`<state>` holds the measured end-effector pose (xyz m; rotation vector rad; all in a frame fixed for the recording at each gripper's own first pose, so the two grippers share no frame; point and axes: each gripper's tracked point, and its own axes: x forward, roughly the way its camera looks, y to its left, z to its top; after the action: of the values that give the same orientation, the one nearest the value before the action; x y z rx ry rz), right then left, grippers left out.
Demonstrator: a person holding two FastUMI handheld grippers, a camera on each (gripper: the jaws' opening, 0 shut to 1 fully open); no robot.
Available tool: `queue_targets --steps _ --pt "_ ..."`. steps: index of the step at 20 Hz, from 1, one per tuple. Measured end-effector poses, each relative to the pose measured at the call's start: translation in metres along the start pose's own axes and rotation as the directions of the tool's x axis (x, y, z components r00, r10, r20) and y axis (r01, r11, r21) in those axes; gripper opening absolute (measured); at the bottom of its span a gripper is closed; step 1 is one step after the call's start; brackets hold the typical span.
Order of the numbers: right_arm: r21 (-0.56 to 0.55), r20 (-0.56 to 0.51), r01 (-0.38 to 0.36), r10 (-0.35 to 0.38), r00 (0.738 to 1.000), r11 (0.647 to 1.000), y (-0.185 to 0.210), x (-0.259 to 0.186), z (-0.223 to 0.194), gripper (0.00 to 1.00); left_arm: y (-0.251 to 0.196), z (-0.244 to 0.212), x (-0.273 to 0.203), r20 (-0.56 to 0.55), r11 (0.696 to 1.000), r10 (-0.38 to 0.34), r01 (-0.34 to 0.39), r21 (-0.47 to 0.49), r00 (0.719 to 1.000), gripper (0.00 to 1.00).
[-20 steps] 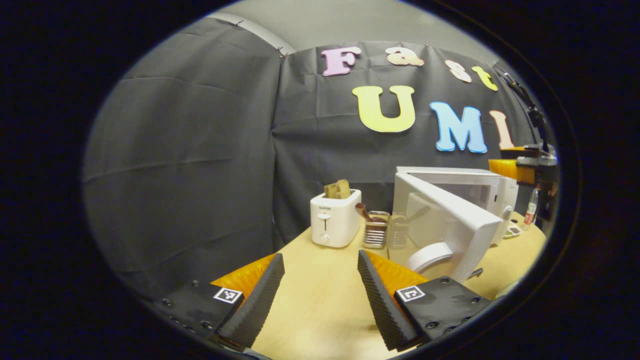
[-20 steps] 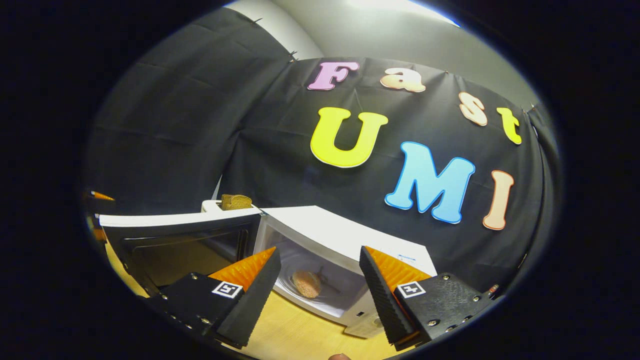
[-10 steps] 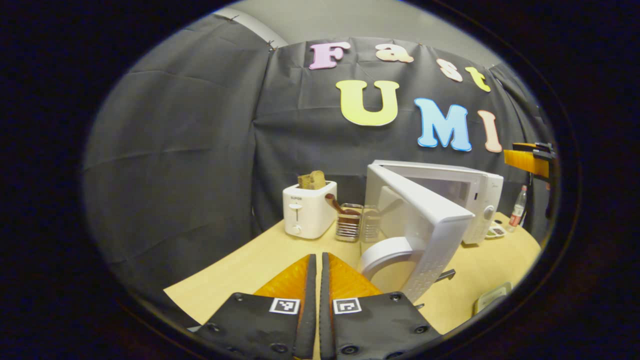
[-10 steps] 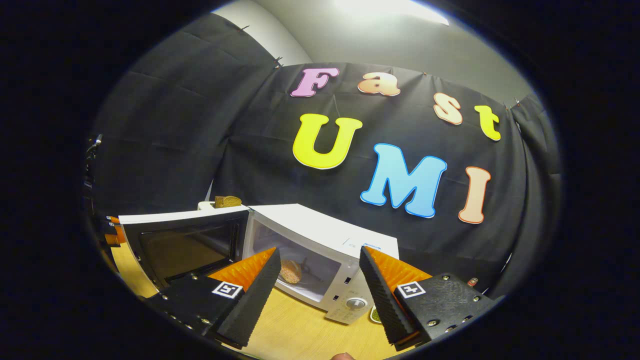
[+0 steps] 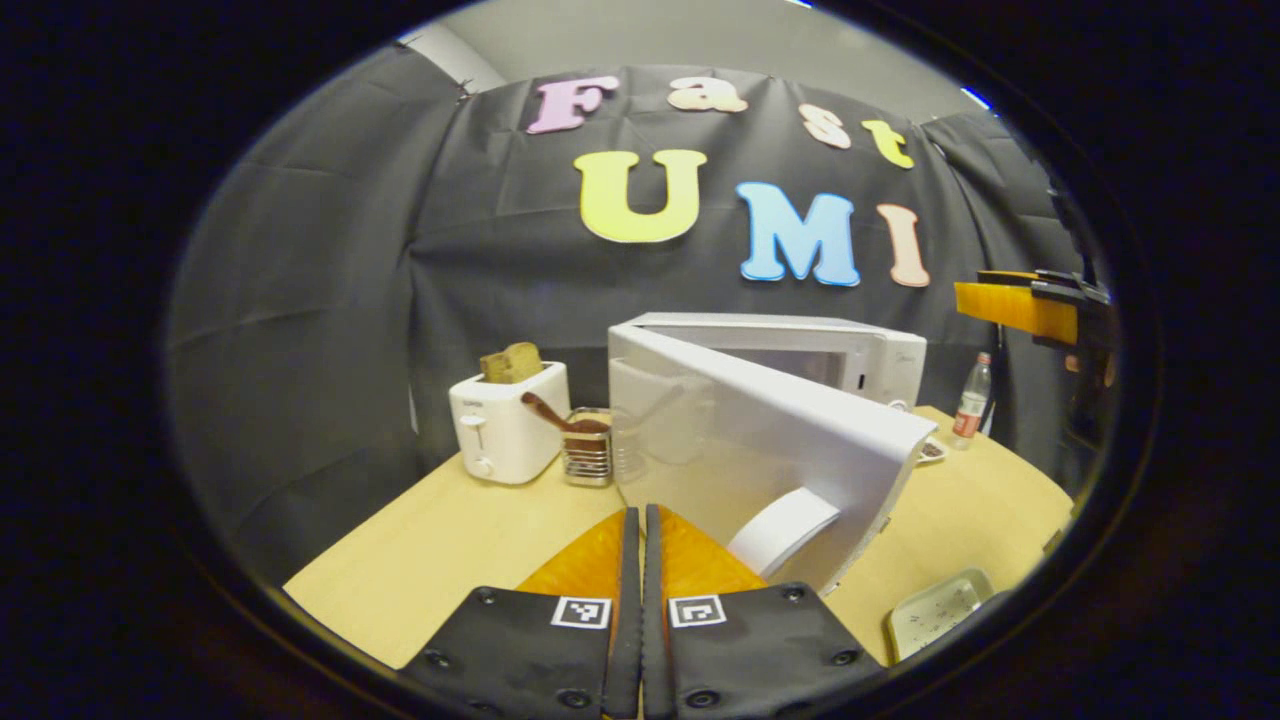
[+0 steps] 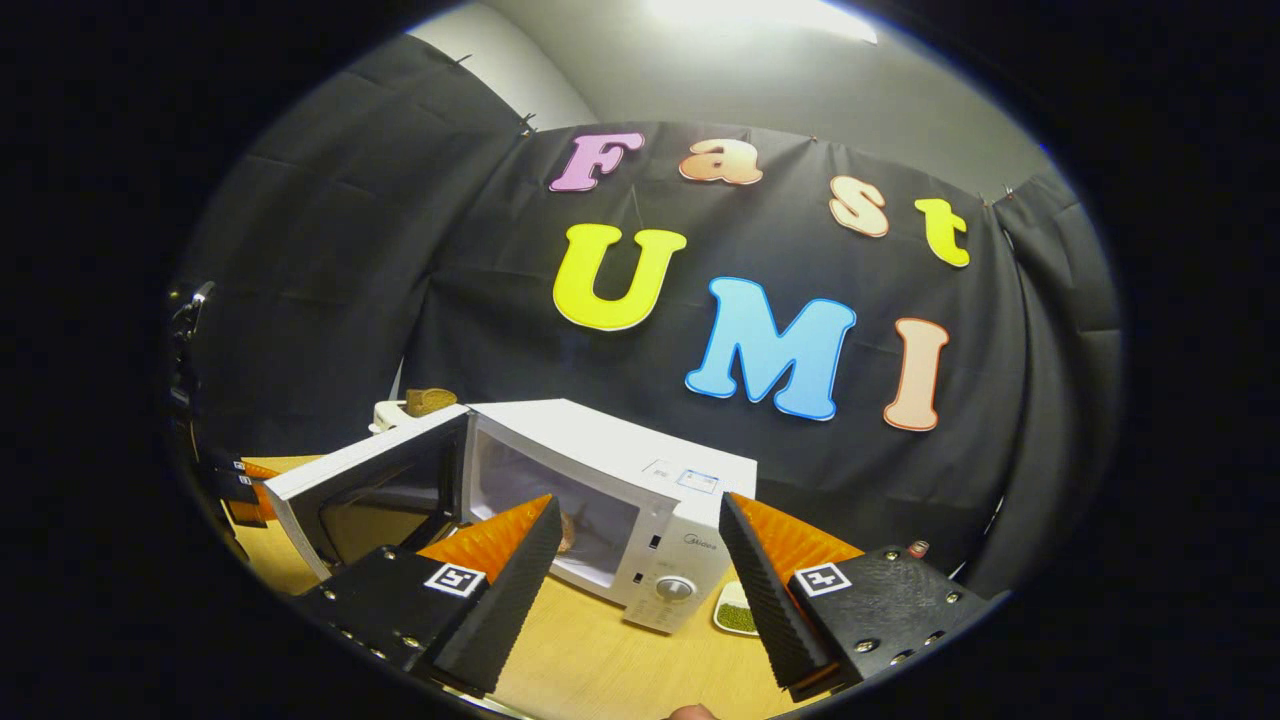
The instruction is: Open the microwave oven with the left hand, put the food in, and close the microwave oven.
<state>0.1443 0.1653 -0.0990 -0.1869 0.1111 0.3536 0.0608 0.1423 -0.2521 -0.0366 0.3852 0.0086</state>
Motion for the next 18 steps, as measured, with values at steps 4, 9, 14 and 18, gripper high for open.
queue_targets --steps 4,9,14,18 --pt "0.002 -0.005 0.055 -0.055 0.998 0.998 -0.023 -0.007 0.001 0.96 -0.036 0.011 0.022 0.007 0.995 -0.095 0.095 0.031 0.995 0.07" --pt "-0.005 -0.021 0.131 -0.132 0.991 0.991 -0.050 -0.023 -0.001 0.97 -0.073 0.023 0.047 0.015 0.981 -0.187 0.186 0.054 0.982 0.07" --pt "-0.013 -0.046 0.203 -0.204 0.978 0.979 -0.075 -0.041 -0.006 0.97 -0.099 0.029 0.066 0.012 0.966 -0.251 0.249 0.067 0.968 0.07" --pt "-0.014 -0.061 0.251 -0.252 0.966 0.968 -0.087 -0.052 -0.009 0.97 -0.118 0.035 0.082 0.014 0.952 -0.296 0.294 0.081 0.955 0.07"
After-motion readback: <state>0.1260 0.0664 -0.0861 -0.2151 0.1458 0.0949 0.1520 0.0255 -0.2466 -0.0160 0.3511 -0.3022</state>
